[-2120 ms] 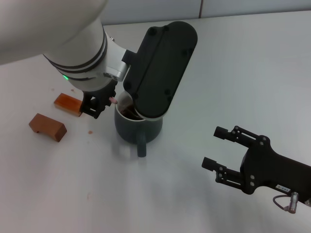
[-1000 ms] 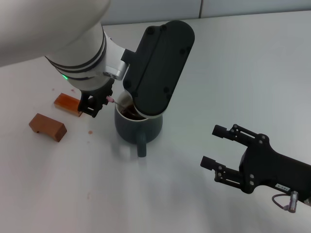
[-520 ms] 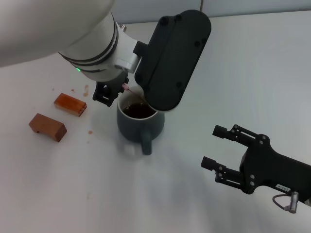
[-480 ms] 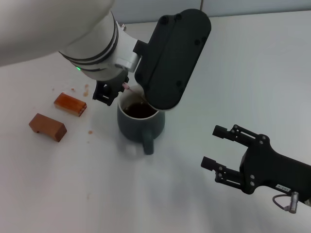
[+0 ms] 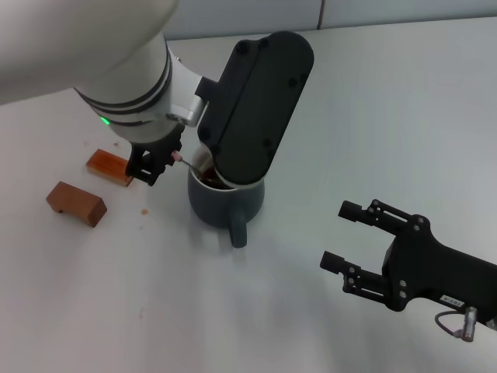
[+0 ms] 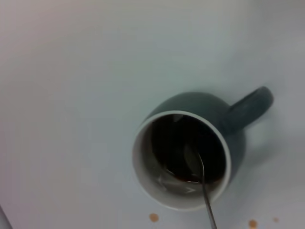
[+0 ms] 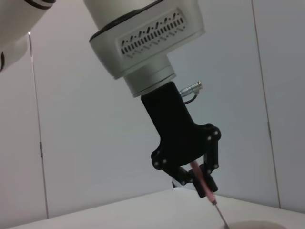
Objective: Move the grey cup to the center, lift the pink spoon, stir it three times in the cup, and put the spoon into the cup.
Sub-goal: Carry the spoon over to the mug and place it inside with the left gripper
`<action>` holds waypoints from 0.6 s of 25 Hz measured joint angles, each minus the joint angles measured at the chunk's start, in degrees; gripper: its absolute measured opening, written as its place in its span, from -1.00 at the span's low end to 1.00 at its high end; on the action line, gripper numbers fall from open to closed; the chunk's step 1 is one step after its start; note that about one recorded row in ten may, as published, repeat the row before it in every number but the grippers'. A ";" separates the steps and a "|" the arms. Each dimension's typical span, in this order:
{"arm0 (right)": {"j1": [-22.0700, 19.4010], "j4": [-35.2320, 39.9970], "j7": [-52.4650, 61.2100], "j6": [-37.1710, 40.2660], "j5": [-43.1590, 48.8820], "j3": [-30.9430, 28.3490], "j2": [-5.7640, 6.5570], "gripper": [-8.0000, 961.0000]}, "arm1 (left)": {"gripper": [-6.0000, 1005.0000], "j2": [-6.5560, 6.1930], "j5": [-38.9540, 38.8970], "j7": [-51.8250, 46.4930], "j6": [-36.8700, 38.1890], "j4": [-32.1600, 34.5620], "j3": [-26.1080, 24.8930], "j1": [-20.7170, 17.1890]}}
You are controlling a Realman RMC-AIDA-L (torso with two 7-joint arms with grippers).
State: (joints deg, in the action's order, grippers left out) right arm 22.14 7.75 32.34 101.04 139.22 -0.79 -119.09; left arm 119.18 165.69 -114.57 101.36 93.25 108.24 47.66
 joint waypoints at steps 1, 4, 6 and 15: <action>0.00 0.00 0.00 0.00 0.00 0.00 0.00 0.58 | -0.72 0.00 0.00 0.00 0.00 0.00 0.00 0.00; 0.01 0.04 0.00 0.20 0.00 0.00 0.00 0.58 | -0.72 0.00 -0.05 0.00 1.40 2.70 0.59 -0.40; 0.01 0.05 0.00 0.21 0.00 0.00 0.00 0.58 | -0.72 0.00 -0.27 0.01 0.21 3.07 0.85 -0.28; -0.08 0.11 0.00 0.24 0.00 0.00 0.00 0.58 | -0.72 0.00 -0.17 0.33 -4.37 1.22 0.20 -0.11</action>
State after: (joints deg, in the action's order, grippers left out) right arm 22.06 7.86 32.34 101.28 139.22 -0.79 -119.09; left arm 119.18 165.51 -114.24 96.99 94.47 108.43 47.55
